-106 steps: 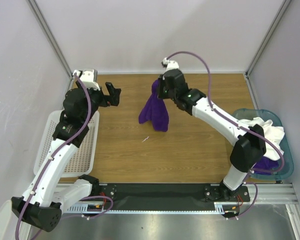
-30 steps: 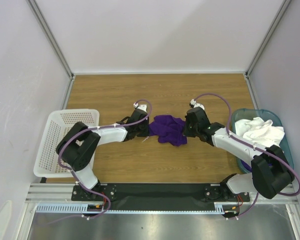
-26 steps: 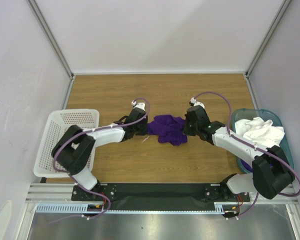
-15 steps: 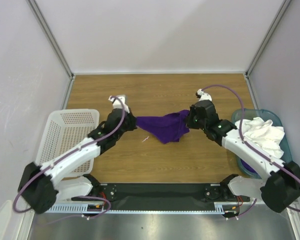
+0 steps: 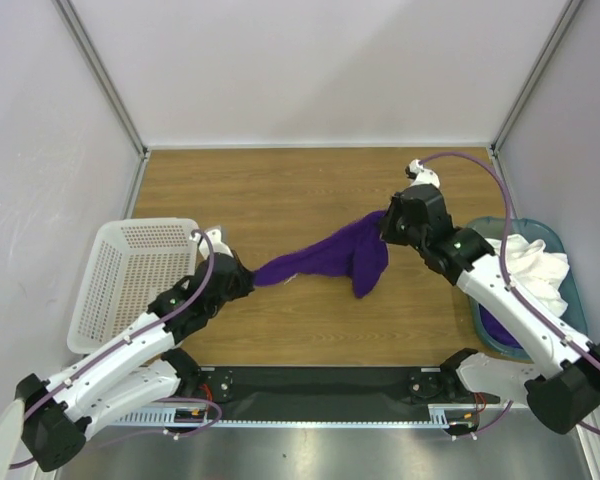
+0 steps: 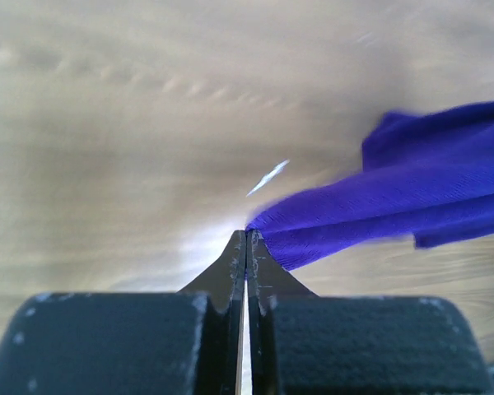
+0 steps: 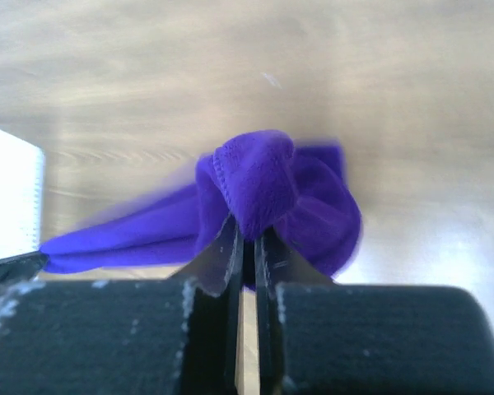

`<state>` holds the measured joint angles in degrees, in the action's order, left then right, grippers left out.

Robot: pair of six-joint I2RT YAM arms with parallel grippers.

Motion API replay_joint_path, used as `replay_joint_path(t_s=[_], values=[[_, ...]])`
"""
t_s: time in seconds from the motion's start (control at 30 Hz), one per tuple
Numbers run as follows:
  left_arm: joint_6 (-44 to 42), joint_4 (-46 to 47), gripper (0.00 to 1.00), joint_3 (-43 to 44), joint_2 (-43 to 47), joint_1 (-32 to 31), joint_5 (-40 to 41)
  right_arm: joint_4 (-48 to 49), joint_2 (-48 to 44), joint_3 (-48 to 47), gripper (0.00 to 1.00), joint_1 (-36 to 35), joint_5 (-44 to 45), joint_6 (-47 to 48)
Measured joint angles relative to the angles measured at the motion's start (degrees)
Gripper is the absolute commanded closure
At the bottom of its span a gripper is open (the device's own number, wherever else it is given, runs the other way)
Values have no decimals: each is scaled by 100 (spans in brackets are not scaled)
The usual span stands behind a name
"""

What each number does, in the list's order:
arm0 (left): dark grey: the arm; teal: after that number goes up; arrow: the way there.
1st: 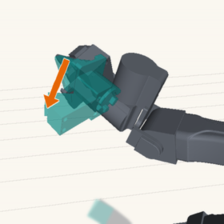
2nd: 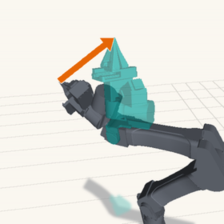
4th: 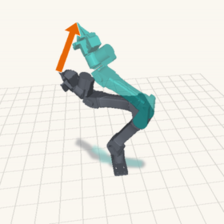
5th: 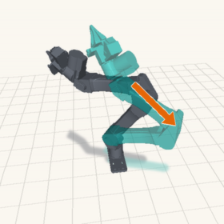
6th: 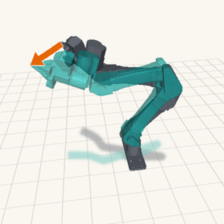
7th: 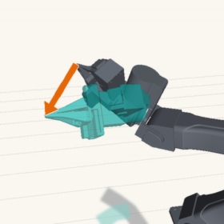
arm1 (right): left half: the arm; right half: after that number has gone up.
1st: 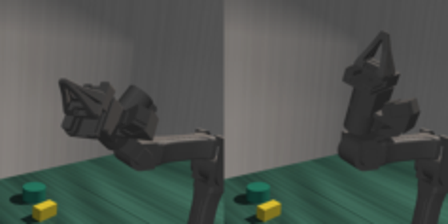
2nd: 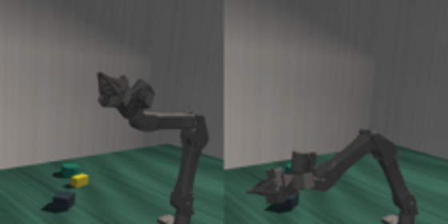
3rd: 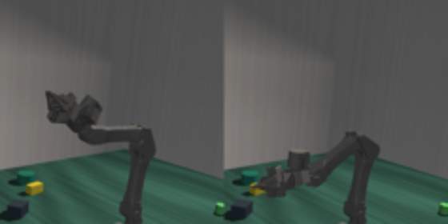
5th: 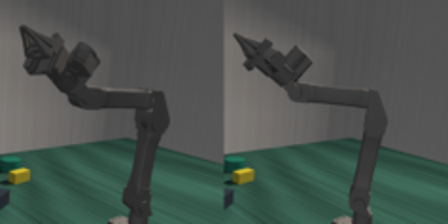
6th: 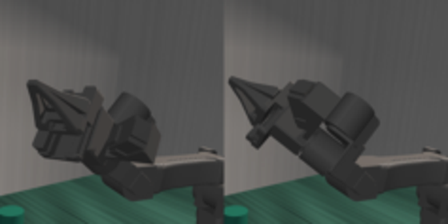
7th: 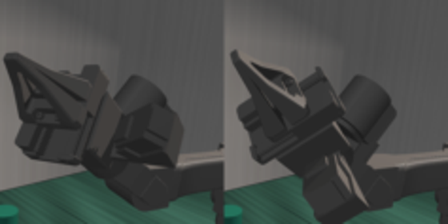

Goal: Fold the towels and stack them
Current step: Flatten out the crumpled towel

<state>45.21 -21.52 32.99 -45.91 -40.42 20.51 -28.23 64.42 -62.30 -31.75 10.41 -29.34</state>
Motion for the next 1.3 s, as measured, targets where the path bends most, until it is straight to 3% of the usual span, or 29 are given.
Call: replay_joint_path(t_s=[0.2,0.47,0.57,0.67,0.7,0.77,0.8,0.9,1.03,1.07,1.13,1.17,1.3], values=[[417,-461,100,-501,-96,-7,74,-581,623,155,100,87,367,-520],[479,-476,96,-627,-431,-7,107,-581,1145,452,100,-9,308,-977],[459,-435,81,-678,-396,-7,138,-533,1220,459,100,-111,310,-1078],[372,-417,57,-745,-326,-7,116,-505,1213,553,100,-278,354,-1163],[326,-407,40,-745,-317,-7,96,-470,1189,638,100,-350,374,-1209],[236,-352,31,-743,-315,-7,17,-442,1078,852,100,-457,374,-1276],[149,-317,23,-739,-315,-4,-44,-444,984,994,97,-505,372,-1320],[-87,-219,18,-693,-315,-4,-313,-428,577,1443,87,-597,282,-1445],[-378,205,17,-605,-352,-7,-662,-439,68,2015,61,-621,111,-1602],[-413,313,17,-557,-417,-7,-728,-431,0,2120,50,-627,70,-1611],[-472,479,17,-433,-660,-9,-785,-514,-116,2339,41,-647,-48,-1679],[-483,557,17,-354,-831,-13,-800,-570,-142,2424,31,-656,-98,-1698],[-592,750,17,52,-1600,-76,-822,-885,-177,2566,18,-675,-260,-1720]])
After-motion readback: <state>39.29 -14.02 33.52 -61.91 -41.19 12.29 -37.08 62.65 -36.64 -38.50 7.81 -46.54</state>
